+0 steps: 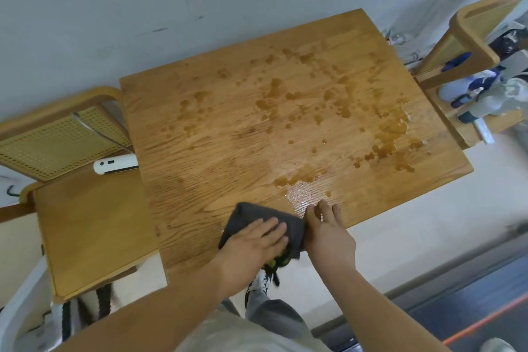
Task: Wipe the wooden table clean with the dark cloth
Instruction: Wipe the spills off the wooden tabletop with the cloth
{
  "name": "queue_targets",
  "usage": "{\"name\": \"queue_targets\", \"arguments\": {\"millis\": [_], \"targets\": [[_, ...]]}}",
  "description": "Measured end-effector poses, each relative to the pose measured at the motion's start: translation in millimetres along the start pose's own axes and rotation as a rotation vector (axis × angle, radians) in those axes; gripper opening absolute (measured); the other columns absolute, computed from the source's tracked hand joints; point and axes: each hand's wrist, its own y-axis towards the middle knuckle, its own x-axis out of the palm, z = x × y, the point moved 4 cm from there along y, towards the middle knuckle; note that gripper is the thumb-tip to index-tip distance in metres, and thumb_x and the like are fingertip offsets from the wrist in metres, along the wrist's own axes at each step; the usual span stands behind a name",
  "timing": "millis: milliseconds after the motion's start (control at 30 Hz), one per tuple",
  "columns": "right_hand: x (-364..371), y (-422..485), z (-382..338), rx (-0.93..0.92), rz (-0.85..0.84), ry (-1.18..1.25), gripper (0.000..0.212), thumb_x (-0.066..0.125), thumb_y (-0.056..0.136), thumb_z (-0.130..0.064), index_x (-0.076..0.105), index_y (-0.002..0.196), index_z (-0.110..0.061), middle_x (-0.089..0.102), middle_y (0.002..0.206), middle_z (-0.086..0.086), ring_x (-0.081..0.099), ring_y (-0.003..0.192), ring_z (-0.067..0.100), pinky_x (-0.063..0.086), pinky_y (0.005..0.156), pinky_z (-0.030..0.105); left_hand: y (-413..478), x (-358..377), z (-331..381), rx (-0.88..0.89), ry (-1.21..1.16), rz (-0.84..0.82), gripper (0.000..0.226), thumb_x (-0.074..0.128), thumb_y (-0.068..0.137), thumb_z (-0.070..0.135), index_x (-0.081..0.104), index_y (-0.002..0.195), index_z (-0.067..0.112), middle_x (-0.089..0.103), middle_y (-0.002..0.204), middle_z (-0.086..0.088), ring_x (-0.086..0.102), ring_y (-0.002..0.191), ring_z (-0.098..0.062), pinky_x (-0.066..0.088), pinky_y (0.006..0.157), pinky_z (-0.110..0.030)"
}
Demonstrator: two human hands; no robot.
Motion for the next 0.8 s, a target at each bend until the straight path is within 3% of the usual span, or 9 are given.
{"name": "queue_targets", "arguments": {"millis": [100,200,267,333,467,533,667,733,800], "targets": [[-1,1,-1,-0.011,-0.009,-0.001,0.075,0.067,0.092,-0.02,0.027,0.156,-0.028,0.02,0.165,-0.001,0.007,0.157,0.029,0.052,0.074,0.029,-1,-19,-37,0.074,0.031,0.029,0.087,0.058,0.09,0.002,0.02,0.161,0.034,0.007,0.169,0.012,-0.003,0.156,-0.01,0.002,0.128,-0.042],[-10,-3,-3,-0.032,-0.042,0.013,0.082,0.069,0.093,-0.021,0.022,0.16,-0.028,0.015,0.166,-0.001,0.001,0.159,0.03,0.057,0.085,0.035,9,-42,-72,-0.395,-0.06,0.099,0.091,0.051,0.094,-0.002,0.001,0.163,0.032,-0.013,0.169,0.012,-0.017,0.155,-0.01,-0.009,0.127,-0.04],[-11,-5,-2,-0.023,-0.044,0.014,0.083,0.071,0.091,-0.02,0.024,0.159,-0.027,0.016,0.166,-0.001,0.002,0.158,0.031,0.058,0.087,0.037,12,-42,-58,-0.554,-0.134,0.177,0.09,0.05,0.095,0.001,-0.002,0.162,0.029,-0.014,0.17,0.007,-0.02,0.154,-0.014,-0.012,0.126,-0.041],[-11,-4,-2,-0.017,-0.04,0.022,0.081,0.073,0.09,-0.022,0.028,0.157,-0.028,0.02,0.164,-0.001,0.006,0.157,0.03,0.058,0.086,0.036,6,-22,-25,-0.416,-0.136,0.11,0.09,0.052,0.093,0.004,0.0,0.163,0.028,-0.015,0.169,0.005,-0.021,0.153,-0.017,-0.013,0.125,-0.043],[-5,0,-1,-0.018,-0.014,0.025,0.08,0.074,0.088,-0.034,0.029,0.154,-0.03,0.02,0.163,-0.002,0.006,0.157,0.029,0.059,0.083,0.036,-22,-11,-25,0.092,-0.098,0.004,0.08,0.052,0.093,0.003,0.023,0.161,0.032,0.004,0.17,0.013,-0.01,0.156,-0.01,-0.008,0.127,-0.04],[-2,1,-1,-0.027,-0.009,0.013,0.086,0.077,0.087,-0.039,0.025,0.155,-0.032,0.017,0.164,-0.004,0.003,0.157,0.029,0.06,0.083,0.037,-25,-22,-59,-0.048,-0.058,0.06,0.084,0.054,0.09,-0.002,0.026,0.16,0.034,0.008,0.169,0.014,-0.007,0.156,-0.009,-0.008,0.127,-0.039],[-3,-2,0,-0.011,-0.024,0.009,0.089,0.08,0.086,-0.04,0.026,0.156,-0.032,0.017,0.163,-0.004,0.004,0.157,0.029,0.059,0.08,0.037,-35,-29,-56,-0.623,-0.108,0.208,0.089,0.055,0.094,0.005,0.004,0.161,0.035,-0.008,0.169,0.011,-0.018,0.156,-0.02,-0.009,0.126,-0.052],[-4,1,-1,-0.006,-0.017,0.003,0.087,0.08,0.085,-0.037,0.029,0.155,-0.031,0.02,0.16,-0.005,0.006,0.156,0.028,0.058,0.08,0.036,-38,-16,-23,-0.62,-0.162,0.161,0.088,0.053,0.096,0.006,0.003,0.162,0.036,-0.012,0.17,0.009,-0.022,0.154,-0.023,-0.007,0.126,-0.054],[-5,4,-5,0.0,-0.023,-0.008,0.086,0.081,0.084,-0.037,0.032,0.154,-0.029,0.022,0.158,-0.003,0.008,0.154,0.029,0.057,0.083,0.035,-45,4,-4,-0.4,-0.171,0.034,0.088,0.049,0.095,0.003,0.002,0.161,0.038,-0.015,0.168,0.013,-0.029,0.152,-0.021,-0.006,0.125,-0.054]]}}
